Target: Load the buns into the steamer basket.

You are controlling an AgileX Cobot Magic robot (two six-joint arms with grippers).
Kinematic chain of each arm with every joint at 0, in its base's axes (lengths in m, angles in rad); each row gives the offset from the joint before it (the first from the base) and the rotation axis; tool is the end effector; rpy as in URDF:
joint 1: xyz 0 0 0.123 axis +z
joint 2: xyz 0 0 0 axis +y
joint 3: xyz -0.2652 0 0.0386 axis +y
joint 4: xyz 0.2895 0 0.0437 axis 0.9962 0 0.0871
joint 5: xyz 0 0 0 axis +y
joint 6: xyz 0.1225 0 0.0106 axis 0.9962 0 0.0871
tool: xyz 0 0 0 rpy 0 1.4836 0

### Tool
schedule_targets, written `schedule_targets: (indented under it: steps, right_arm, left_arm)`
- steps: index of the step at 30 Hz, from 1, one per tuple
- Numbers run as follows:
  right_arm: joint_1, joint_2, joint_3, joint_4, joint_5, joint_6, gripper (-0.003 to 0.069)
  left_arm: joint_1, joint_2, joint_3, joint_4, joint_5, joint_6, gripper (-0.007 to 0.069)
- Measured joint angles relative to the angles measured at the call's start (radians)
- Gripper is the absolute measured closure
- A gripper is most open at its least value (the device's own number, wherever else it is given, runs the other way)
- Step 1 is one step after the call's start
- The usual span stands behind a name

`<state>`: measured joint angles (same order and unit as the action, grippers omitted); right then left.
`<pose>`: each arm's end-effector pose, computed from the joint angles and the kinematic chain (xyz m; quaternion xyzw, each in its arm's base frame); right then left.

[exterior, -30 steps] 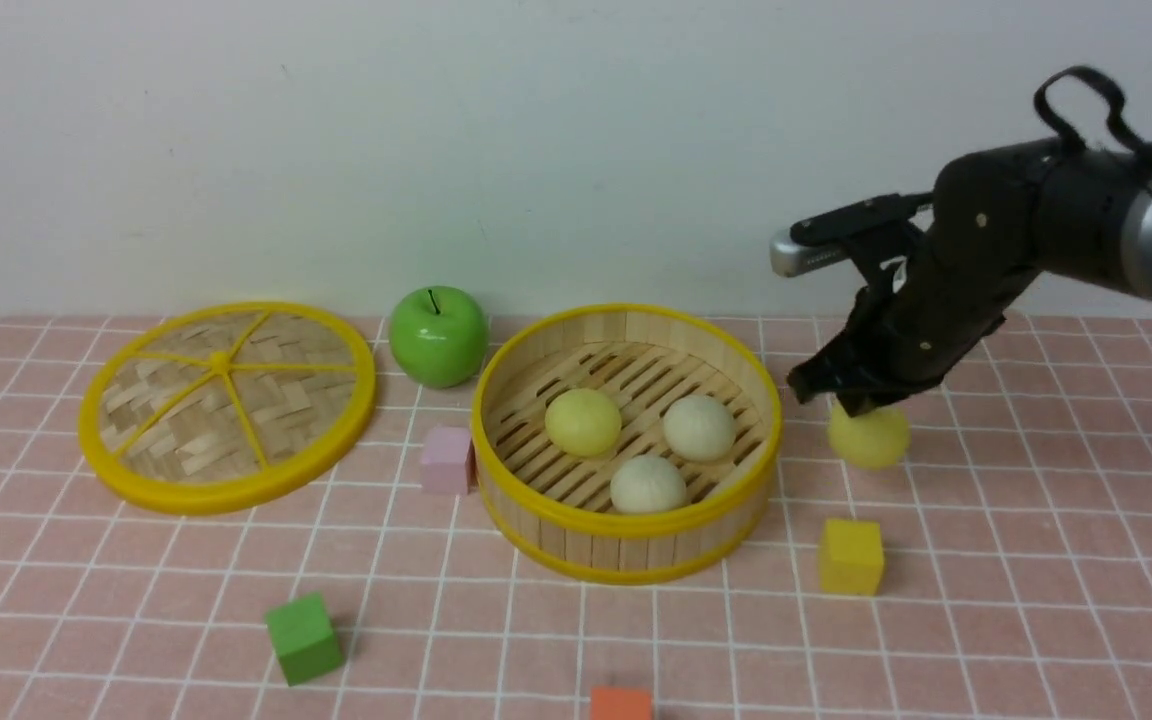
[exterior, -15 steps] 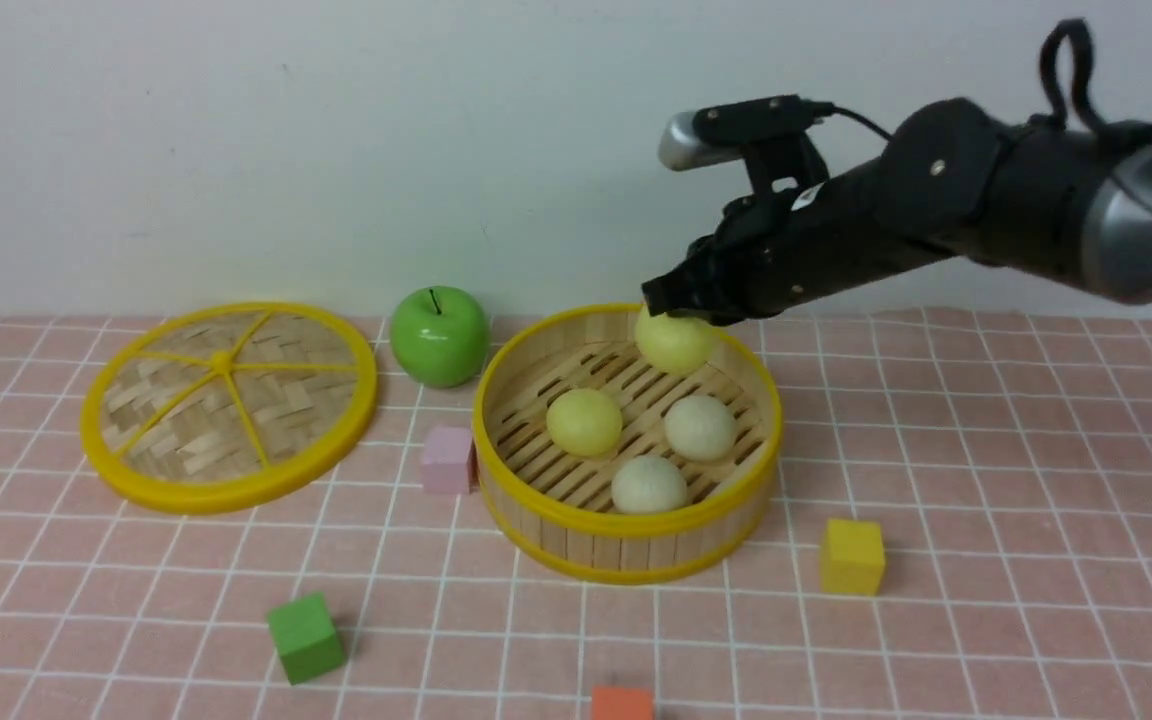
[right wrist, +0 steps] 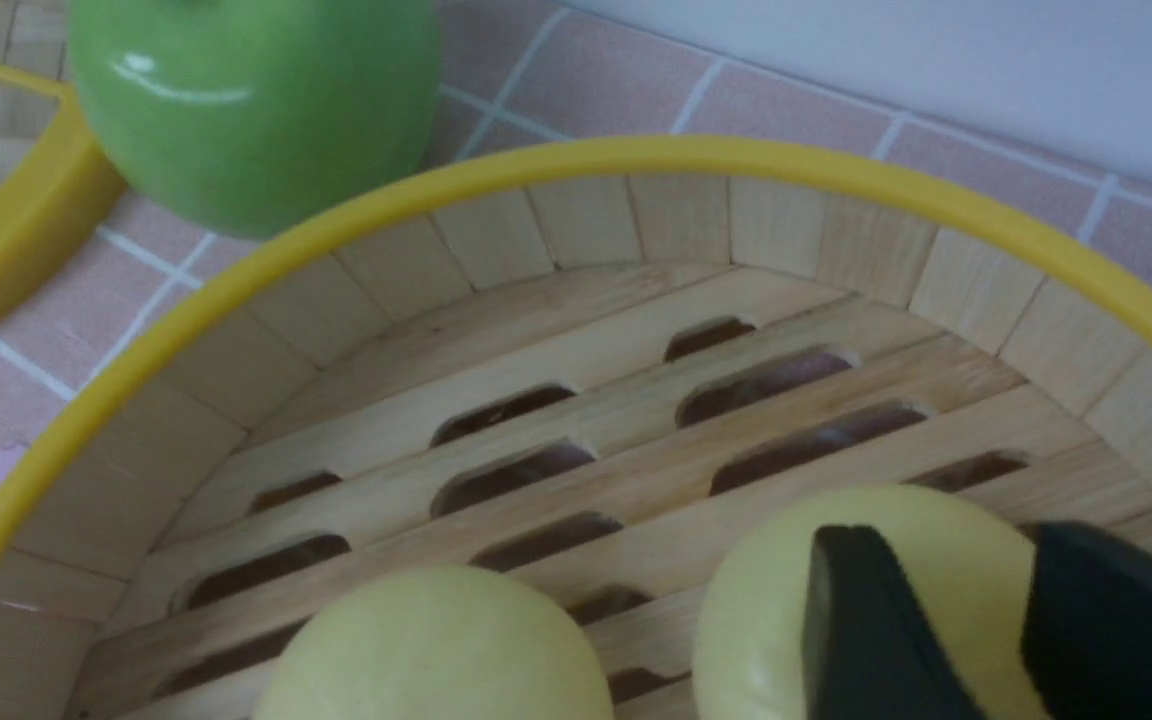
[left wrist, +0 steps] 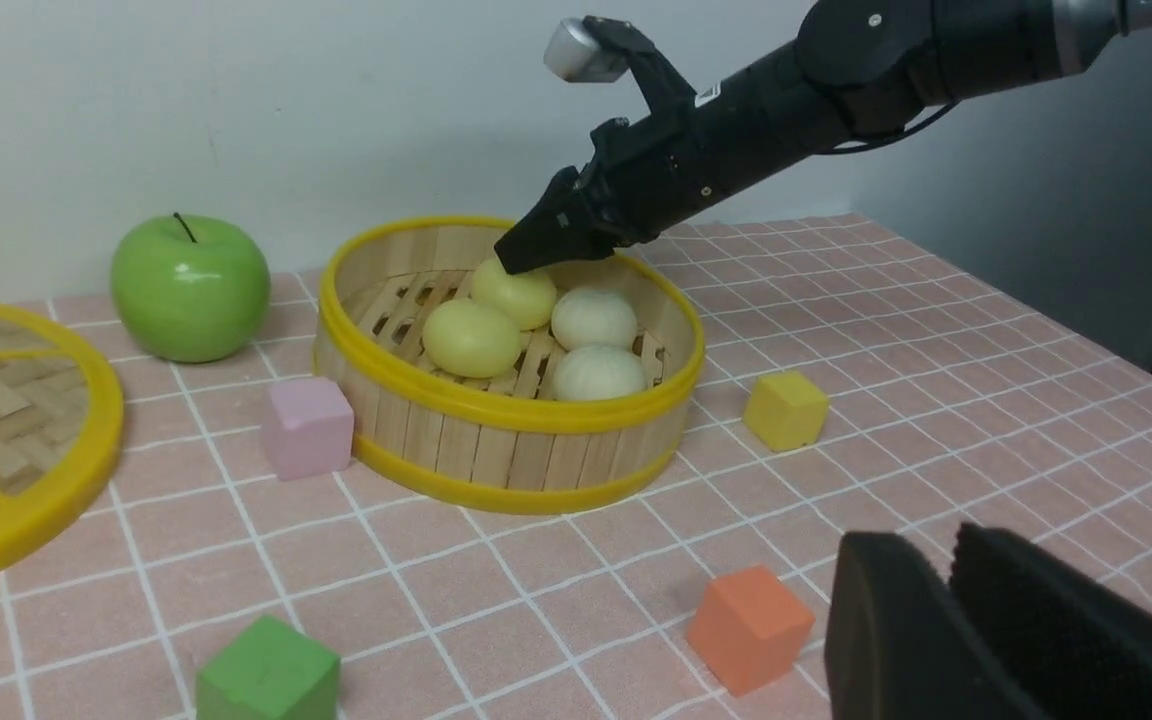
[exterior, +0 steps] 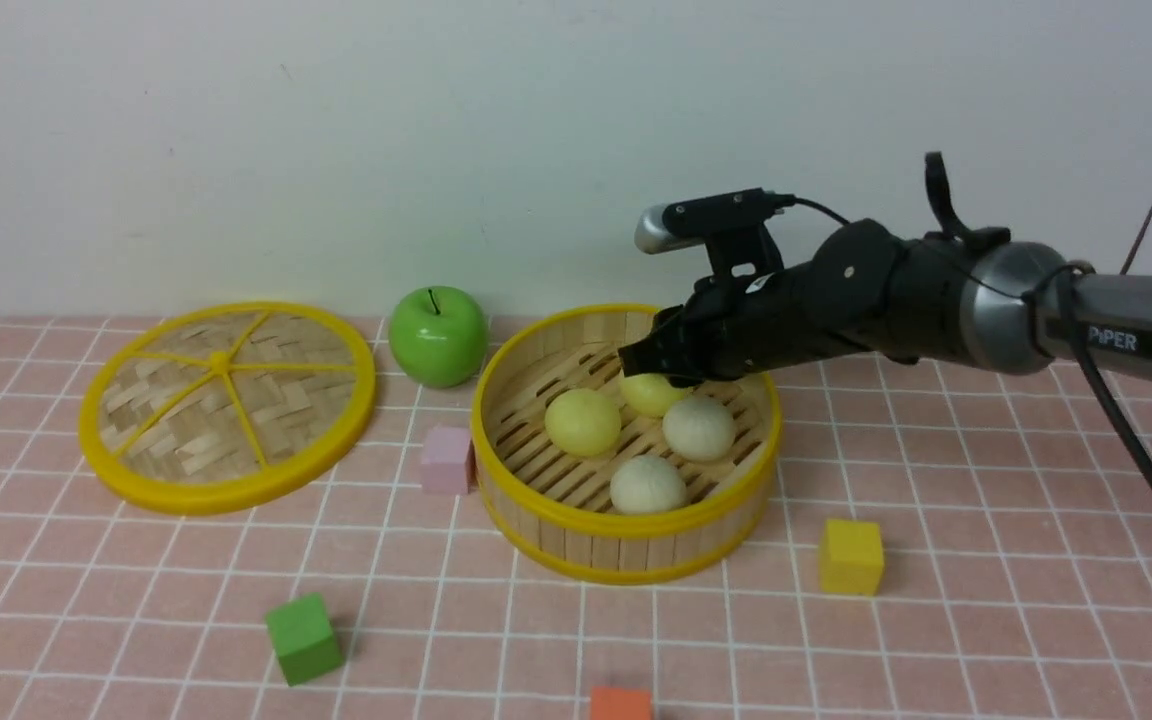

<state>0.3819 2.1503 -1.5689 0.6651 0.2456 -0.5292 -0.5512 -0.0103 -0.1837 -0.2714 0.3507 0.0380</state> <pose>0.4916 0.2174 0.1240 -0.1491 0.8900 0.1718 0.3952 0.1067 -0.0789 0.2504 0.1518 0.7111 -0.2882 0.6231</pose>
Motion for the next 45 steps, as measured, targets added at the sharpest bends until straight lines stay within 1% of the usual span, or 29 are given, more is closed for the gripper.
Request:
schedule_targets:
  steps: [1,2,3,4,5,6,7,8,10,12,13,14,16,17,19,21,24,26,27,31,42,45]
  right_arm:
    - [0.000,0.000,0.000,0.000,0.000,0.000,0.0342]
    - [0.000,-0.006,0.000,0.000,0.012,0.000,0.0272]
    - [0.000,-0.008,0.000,0.000,0.015,0.000,0.0263]
    - [0.000,-0.024,0.000,0.000,0.045,0.000,0.0214]
    - [0.000,-0.053,0.001,-0.001,0.081,0.000,0.0182]
    - [-0.002,-0.091,0.001,-0.006,0.138,0.000,0.0170]
    - [-0.003,-0.099,0.001,-0.009,0.147,0.000,0.0169]
    - [-0.010,-0.158,0.001,-0.021,0.229,0.010,0.0171]
    - [-0.024,-0.250,0.001,-0.054,0.361,0.054,0.0198]
    - [-0.036,-0.356,0.001,-0.125,0.530,0.138,0.0259]
    - [-0.036,-0.367,0.001,-0.134,0.548,0.148,0.0267]
    - [-0.039,-0.435,0.001,-0.203,0.673,0.219,0.0326]
    - [-0.036,-0.532,0.016,-0.313,0.842,0.328,0.0428]
    - [-0.028,-0.582,0.037,-0.368,0.899,0.375,0.0475]
    - [-0.010,-0.659,0.083,-0.437,0.964,0.459,0.0556]
    - [0.010,-0.739,0.138,-0.490,0.985,0.529,0.0609]
    - [0.028,-0.868,0.235,-0.544,0.997,0.604,0.0648]
    - [0.028,-0.923,0.267,-0.552,1.000,0.626,0.0650]
    - [0.028,-0.999,0.325,-0.564,1.005,0.641,0.0651]
    - [0.028,-1.118,0.384,-0.569,1.011,0.651,0.0651]
    - [0.027,-1.328,0.403,-0.571,1.019,0.654,0.0644]
    - [0.001,-1.365,0.410,-0.584,1.020,0.654,0.0644]
  left_arm:
    - [0.000,0.000,0.000,0.000,0.000,0.000,0.0515]
    - [0.000,0.000,0.000,0.000,0.000,0.000,0.0513]
    - [0.000,0.000,0.000,0.000,0.000,0.000,0.0513]
    - [0.000,0.000,0.000,0.000,0.000,0.000,0.0512]
    - [0.000,0.000,0.000,0.000,0.000,0.000,0.0512]
    - [0.000,0.000,0.000,0.000,0.000,0.000,0.0512]
    - [0.000,0.000,0.000,0.000,0.000,0.000,0.0512]
    - [0.000,0.000,0.000,0.000,0.000,0.000,0.0512]
    - [0.000,0.000,0.000,0.000,0.000,0.000,0.0512]
    - [0.000,0.000,0.000,0.000,0.000,0.000,0.0512]
    - [0.000,0.000,0.000,0.000,0.000,0.000,0.0512]
    - [0.000,0.000,0.000,0.000,0.000,0.000,0.0512]
    - [0.000,0.000,0.000,0.000,0.000,0.000,0.0512]
    - [0.000,0.000,0.000,0.000,0.000,0.000,0.0512]
    - [0.000,0.000,0.000,0.000,0.000,0.000,0.0511]
    - [0.000,0.000,0.000,0.000,0.000,0.000,0.0508]
    - [0.000,0.000,0.000,0.000,0.000,0.000,0.0501]
    - [0.000,0.000,0.000,0.000,0.000,0.000,0.0501]
    - [0.000,0.000,0.000,0.000,0.000,0.000,0.0498]
    - [0.000,0.000,0.000,0.000,0.000,0.000,0.0496]
    - [0.000,0.000,0.000,0.000,0.000,0.000,0.0495]
    - [0.000,0.000,0.000,0.000,0.000,0.000,0.0494]
